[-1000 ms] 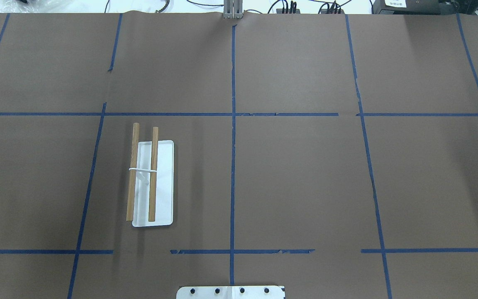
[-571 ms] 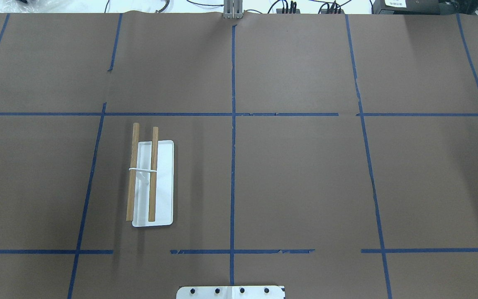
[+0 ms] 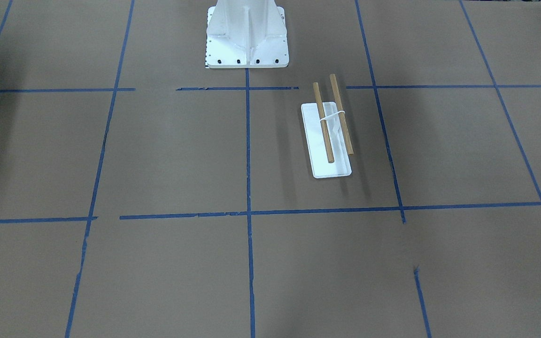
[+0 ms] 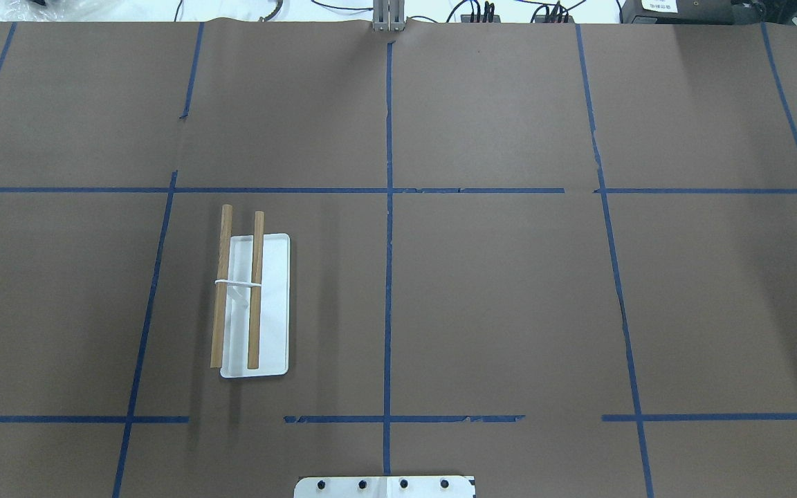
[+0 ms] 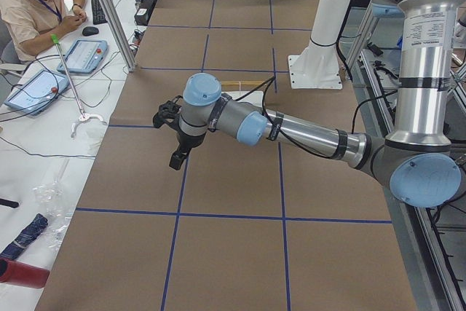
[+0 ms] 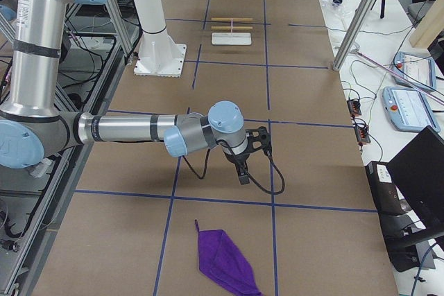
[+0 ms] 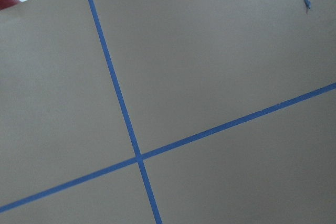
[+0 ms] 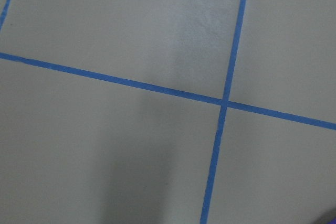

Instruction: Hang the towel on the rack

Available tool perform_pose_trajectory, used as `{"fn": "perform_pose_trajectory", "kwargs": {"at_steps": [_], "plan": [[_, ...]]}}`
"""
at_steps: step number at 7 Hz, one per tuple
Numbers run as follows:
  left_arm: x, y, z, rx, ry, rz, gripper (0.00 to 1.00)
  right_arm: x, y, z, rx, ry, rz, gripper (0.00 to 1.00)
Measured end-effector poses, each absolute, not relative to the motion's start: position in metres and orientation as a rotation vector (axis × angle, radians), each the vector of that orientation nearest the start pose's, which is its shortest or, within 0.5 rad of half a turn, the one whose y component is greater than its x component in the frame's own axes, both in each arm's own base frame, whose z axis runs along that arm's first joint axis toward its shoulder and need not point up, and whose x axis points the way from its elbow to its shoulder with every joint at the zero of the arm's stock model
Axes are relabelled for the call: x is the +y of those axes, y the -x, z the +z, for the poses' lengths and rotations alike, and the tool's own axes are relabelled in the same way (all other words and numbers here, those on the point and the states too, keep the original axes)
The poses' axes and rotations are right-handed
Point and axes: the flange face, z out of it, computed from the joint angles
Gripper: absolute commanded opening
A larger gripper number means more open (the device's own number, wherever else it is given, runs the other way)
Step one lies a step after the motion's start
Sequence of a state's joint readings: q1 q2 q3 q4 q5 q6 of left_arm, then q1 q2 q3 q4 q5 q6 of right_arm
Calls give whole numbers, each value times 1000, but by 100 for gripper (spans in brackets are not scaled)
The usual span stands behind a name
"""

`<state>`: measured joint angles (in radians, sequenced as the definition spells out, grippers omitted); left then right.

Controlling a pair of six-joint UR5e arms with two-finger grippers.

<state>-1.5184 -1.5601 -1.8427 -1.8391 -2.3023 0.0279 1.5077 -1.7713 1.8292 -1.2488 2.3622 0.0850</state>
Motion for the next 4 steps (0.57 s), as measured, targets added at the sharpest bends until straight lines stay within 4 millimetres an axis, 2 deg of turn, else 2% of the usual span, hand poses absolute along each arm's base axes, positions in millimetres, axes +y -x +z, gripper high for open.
{"fn": "perform_pose_trajectory", "kwargs": {"at_steps": [1, 2, 3, 4], "plan": [[-502, 41, 496, 715, -555, 289, 100, -429, -25, 578, -817, -321, -168, 100], [-502, 41, 497, 712, -596, 304, 100, -419, -22, 584, -810, -351, -195, 100], [-505, 41, 499, 712, -623, 314, 100, -400, -24, 604, -788, -368, -204, 100], [-507, 40, 499, 713, -641, 321, 100, -387, -26, 636, -769, -368, -215, 98]]}}
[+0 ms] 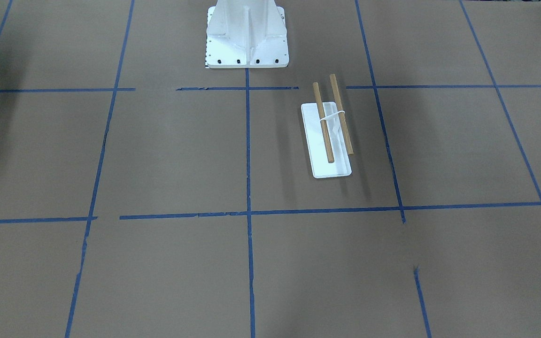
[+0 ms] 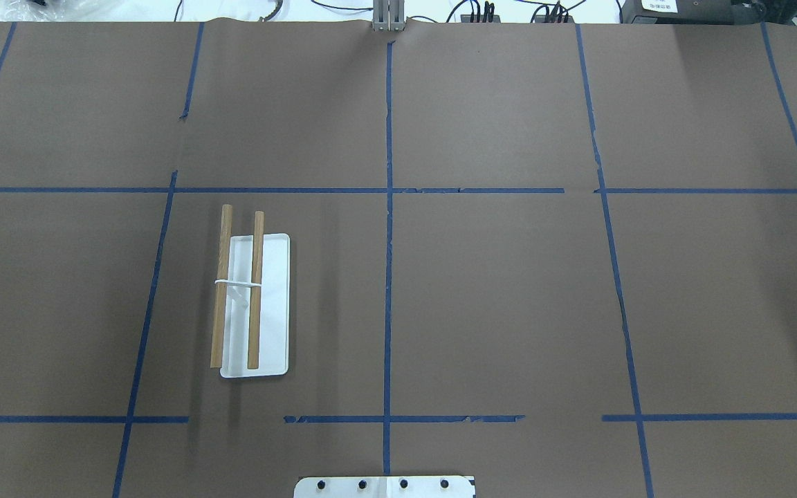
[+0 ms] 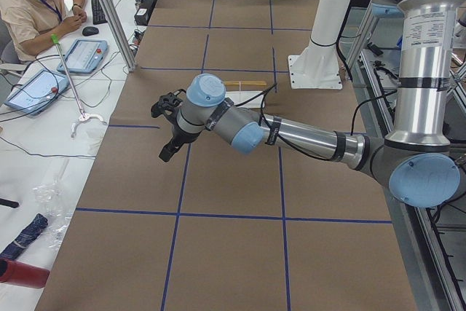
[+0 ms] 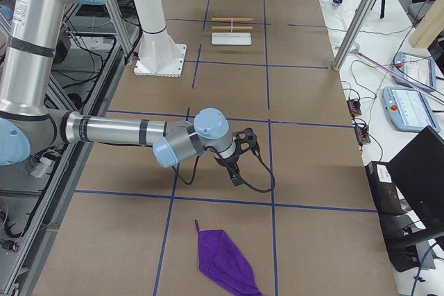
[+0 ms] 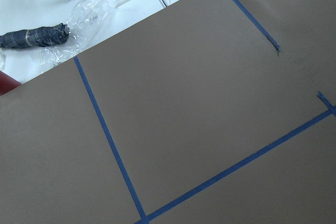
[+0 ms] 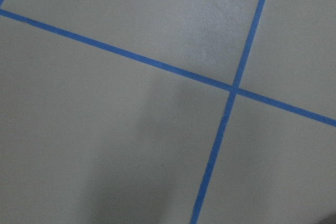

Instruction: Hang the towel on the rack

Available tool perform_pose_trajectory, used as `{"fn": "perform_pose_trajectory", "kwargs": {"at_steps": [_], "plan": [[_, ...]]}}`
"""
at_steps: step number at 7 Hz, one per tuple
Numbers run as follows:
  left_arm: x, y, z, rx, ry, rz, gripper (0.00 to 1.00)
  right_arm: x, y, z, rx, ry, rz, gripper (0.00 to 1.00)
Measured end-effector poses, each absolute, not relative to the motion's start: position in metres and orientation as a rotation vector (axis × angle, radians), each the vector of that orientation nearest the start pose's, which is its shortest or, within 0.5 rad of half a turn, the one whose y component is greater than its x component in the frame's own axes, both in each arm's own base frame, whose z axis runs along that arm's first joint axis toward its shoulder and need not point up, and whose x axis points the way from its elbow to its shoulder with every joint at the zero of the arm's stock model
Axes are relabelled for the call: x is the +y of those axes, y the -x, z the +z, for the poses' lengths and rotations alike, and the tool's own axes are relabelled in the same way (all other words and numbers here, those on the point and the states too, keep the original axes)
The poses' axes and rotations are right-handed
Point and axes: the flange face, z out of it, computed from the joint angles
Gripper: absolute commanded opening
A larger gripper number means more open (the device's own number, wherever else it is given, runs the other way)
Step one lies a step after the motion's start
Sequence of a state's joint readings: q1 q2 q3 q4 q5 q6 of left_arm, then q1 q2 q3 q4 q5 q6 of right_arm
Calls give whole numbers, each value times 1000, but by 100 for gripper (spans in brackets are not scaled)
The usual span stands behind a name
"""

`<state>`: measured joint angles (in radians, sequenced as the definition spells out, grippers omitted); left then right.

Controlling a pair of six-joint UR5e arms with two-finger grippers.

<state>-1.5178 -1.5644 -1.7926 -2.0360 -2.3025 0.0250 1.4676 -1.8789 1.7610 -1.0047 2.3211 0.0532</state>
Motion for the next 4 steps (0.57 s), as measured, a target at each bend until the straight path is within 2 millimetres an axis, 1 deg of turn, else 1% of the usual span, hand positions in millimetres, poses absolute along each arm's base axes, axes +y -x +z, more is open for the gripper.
{"fn": "perform_pose_trajectory", "kwargs": {"at_steps": [1, 2, 3, 4], "plan": [[-509, 40, 497, 714, -651, 324, 100, -377, -27, 678, -759, -361, -232, 89], [-509, 39, 495, 715, -656, 325, 100, -368, -28, 719, -754, -359, -248, 85], [-510, 39, 494, 716, -658, 326, 100, -361, -29, 751, -748, -360, -271, 82], [-510, 39, 493, 716, -661, 328, 100, -362, -29, 777, -732, -361, -312, 82]]}}
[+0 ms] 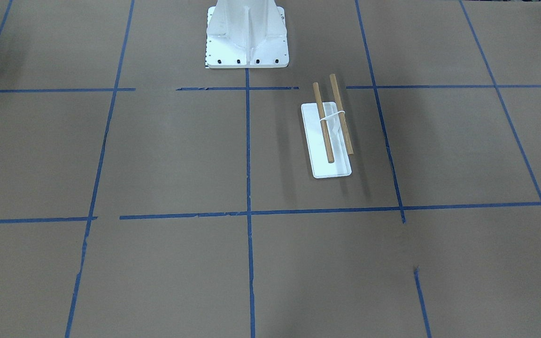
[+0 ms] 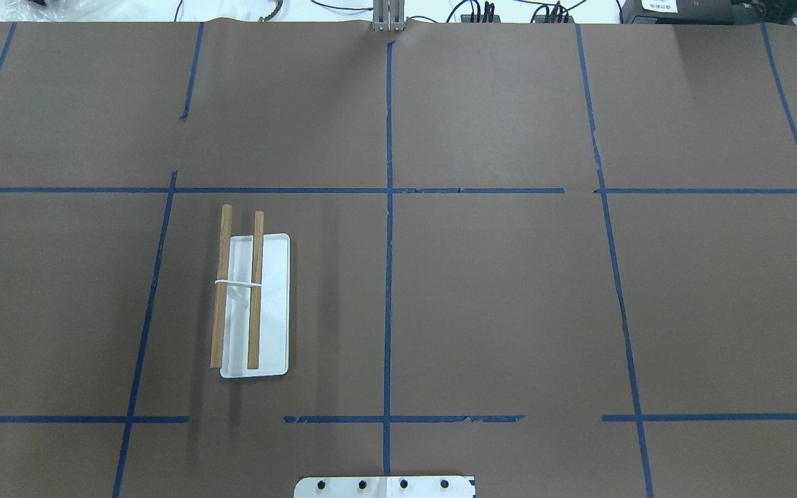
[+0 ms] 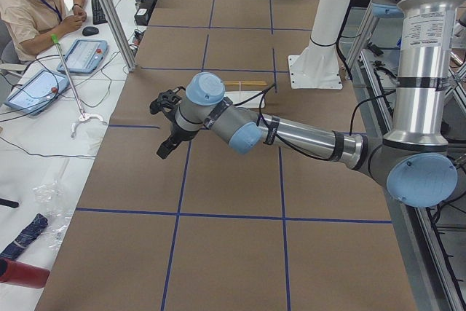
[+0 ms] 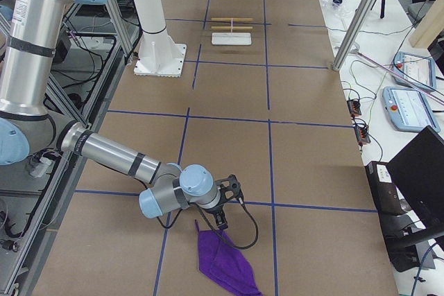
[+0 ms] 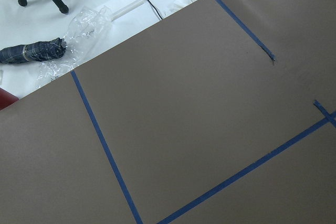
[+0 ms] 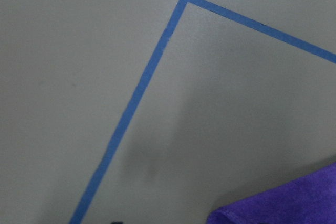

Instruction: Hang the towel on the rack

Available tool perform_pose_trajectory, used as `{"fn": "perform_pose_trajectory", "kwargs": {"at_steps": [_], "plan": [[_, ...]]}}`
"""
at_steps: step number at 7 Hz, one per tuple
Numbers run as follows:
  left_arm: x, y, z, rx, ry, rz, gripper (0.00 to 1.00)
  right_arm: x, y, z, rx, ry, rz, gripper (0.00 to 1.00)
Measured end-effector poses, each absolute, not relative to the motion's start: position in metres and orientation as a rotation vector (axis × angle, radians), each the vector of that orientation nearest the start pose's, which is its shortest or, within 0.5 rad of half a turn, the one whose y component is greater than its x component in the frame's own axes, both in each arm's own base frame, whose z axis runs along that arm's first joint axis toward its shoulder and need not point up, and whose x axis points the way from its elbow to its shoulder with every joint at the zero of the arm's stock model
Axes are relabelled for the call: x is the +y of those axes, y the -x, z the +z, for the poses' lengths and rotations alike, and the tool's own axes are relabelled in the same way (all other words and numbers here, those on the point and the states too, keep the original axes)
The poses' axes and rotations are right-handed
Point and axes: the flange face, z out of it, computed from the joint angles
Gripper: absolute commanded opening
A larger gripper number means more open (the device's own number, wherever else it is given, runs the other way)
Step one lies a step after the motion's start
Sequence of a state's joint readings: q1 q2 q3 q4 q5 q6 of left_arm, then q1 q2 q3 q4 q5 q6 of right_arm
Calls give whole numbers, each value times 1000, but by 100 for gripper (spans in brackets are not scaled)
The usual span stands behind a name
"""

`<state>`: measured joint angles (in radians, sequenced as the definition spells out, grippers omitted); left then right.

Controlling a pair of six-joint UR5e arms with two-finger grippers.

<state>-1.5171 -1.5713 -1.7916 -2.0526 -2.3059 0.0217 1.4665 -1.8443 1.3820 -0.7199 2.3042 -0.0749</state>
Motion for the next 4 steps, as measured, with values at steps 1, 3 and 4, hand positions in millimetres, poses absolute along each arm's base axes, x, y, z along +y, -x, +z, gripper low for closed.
{"fn": "perform_pose_trajectory", "kwargs": {"at_steps": [1, 3, 4], "plan": [[-509, 39, 492, 717, -664, 330, 100, -371, -29, 802, -704, -362, -373, 82], [-508, 39, 489, 717, -669, 333, 100, -392, -29, 834, -660, -374, -506, 82], [-508, 39, 489, 717, -669, 333, 100, -393, -30, 839, -648, -380, -544, 82]]}}
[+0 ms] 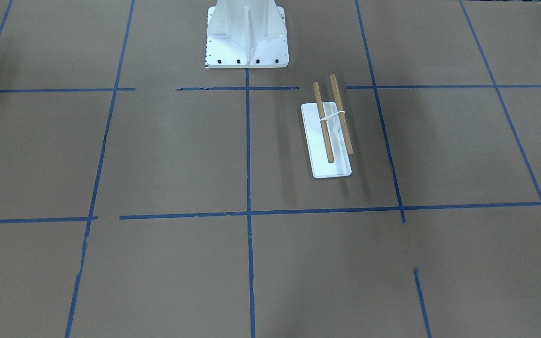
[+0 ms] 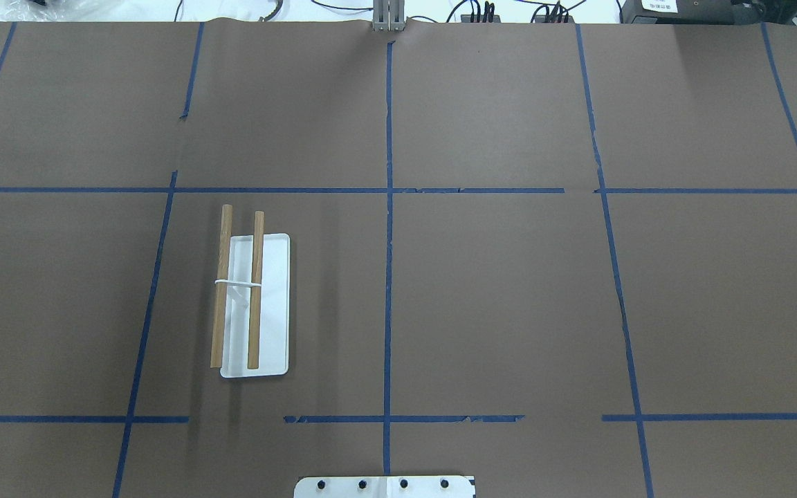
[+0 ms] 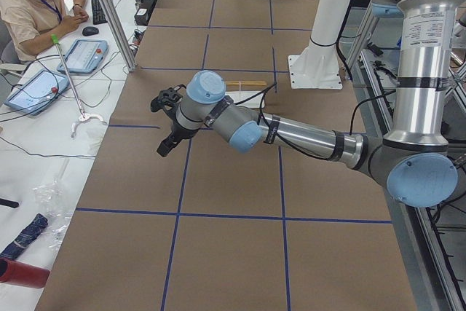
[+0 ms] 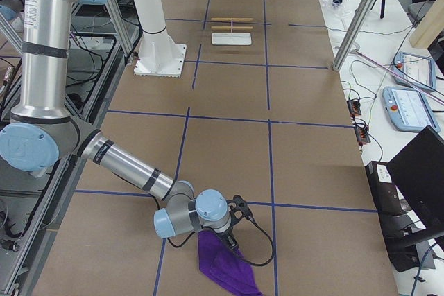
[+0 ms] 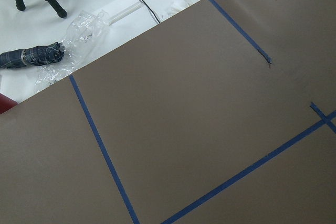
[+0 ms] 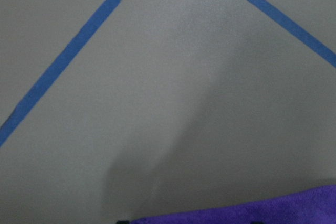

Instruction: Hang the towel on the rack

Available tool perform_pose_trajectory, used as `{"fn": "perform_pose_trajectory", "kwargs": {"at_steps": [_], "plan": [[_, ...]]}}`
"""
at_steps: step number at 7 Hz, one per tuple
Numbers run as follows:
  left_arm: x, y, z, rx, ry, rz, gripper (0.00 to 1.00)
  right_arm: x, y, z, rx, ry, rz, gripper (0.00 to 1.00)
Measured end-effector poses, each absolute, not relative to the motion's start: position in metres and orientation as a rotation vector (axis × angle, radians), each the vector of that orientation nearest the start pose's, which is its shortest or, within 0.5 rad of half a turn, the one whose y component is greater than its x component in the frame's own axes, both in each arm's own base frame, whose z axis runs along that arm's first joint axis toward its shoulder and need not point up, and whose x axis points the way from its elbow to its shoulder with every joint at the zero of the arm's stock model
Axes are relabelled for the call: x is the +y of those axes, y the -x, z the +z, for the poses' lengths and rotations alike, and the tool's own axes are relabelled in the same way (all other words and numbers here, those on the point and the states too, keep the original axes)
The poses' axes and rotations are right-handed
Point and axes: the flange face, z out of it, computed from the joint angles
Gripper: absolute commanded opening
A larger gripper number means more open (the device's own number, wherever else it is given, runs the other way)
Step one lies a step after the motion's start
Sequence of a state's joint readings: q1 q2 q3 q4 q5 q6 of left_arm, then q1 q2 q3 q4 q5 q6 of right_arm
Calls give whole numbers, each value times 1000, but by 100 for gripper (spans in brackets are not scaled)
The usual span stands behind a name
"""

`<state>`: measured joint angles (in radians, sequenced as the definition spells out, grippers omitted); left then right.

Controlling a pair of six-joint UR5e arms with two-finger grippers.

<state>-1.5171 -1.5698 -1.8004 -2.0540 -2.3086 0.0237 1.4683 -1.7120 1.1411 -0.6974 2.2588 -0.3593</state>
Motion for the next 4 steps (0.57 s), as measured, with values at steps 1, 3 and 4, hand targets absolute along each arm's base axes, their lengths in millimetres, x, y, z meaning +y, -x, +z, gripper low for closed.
{"fn": "perform_pose_trajectory", "kwargs": {"at_steps": [1, 3, 4], "plan": [[-508, 39, 489, 717, -669, 333, 100, -391, -32, 845, -616, -386, -589, 82], [-508, 39, 489, 717, -670, 334, 100, -385, -39, 856, -537, -383, -665, 82], [-508, 39, 489, 717, -670, 334, 100, -378, -41, 861, -525, -375, -678, 82]]}}
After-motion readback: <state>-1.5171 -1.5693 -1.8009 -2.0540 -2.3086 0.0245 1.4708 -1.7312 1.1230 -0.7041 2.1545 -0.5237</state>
